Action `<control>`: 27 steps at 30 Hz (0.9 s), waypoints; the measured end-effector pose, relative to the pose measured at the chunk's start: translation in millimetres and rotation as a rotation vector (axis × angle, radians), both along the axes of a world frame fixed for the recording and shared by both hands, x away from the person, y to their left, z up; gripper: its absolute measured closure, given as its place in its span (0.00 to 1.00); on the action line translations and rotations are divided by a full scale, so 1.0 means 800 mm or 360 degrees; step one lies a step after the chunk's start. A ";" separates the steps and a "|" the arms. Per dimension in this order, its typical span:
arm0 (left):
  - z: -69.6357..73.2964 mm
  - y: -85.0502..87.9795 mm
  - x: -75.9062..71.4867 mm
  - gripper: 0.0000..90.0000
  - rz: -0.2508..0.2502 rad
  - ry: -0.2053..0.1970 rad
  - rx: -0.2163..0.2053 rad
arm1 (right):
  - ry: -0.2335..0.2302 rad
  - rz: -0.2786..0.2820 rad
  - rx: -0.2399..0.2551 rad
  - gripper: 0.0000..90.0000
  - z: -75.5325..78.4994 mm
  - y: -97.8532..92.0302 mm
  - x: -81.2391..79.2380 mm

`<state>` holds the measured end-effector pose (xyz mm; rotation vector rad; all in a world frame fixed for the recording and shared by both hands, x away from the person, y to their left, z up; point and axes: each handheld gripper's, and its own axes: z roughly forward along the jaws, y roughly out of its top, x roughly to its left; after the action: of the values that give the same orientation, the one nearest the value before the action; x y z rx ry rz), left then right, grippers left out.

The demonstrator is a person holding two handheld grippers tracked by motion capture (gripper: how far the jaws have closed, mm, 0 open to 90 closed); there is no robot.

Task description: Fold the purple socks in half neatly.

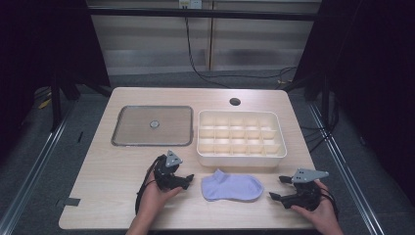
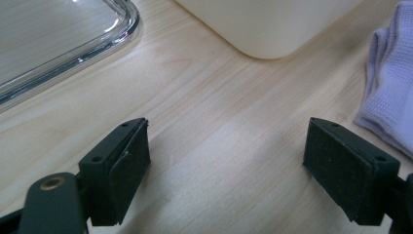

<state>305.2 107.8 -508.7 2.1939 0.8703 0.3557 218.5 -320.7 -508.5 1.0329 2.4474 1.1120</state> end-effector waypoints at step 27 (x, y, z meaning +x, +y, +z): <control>0.035 -0.016 -0.011 0.30 -0.0064 0.0201 -0.0126 | 0.0018 0.0211 -0.0009 0.71 0.011 0.022 -0.003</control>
<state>296.6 94.9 -480.5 2.1753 0.8911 0.1621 215.8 -303.2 -499.8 0.8885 2.5588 1.1414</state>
